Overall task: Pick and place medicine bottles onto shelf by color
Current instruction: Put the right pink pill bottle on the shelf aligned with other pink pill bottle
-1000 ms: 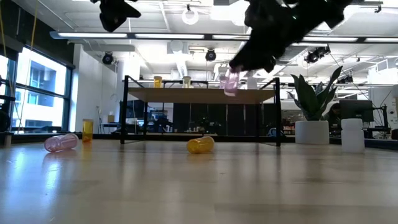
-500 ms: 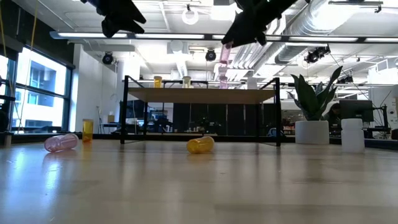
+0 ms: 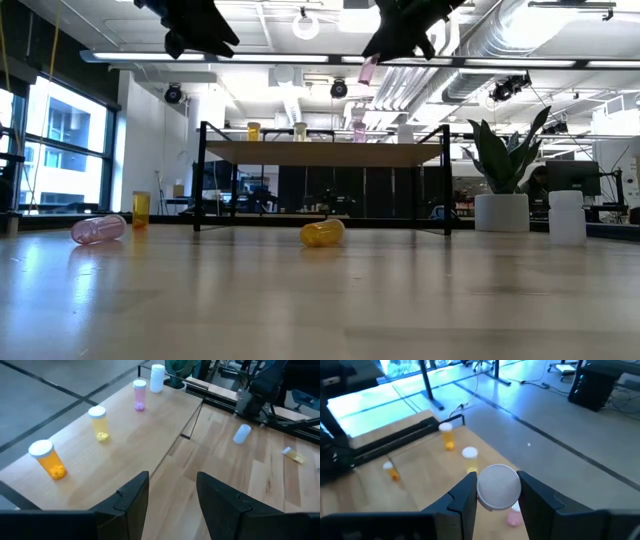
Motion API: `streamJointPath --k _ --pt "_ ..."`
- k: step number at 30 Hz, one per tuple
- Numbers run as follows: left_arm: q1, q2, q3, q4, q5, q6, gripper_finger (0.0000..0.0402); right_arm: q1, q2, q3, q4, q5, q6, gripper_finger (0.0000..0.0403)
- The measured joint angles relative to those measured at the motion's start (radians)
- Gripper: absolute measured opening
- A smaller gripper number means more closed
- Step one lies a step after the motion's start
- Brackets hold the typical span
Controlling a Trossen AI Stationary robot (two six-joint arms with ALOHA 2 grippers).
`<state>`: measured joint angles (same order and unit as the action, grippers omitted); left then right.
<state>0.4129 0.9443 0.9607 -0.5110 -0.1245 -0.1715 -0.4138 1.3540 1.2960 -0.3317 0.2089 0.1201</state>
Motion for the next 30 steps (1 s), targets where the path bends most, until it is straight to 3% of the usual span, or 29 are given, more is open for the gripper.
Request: streamJointPath --k 15,30 --pt "0.0 0.0 0.0 0.001 -0.054 0.0 0.0157 -0.015 0.143 -0.001 -0.044 -0.158 -0.09 0.0116" --pt "0.0 0.0 0.0 0.003 -0.074 -0.009 0.0157 -0.018 0.192 -0.001 -0.109 -0.153 -0.197 0.0116"
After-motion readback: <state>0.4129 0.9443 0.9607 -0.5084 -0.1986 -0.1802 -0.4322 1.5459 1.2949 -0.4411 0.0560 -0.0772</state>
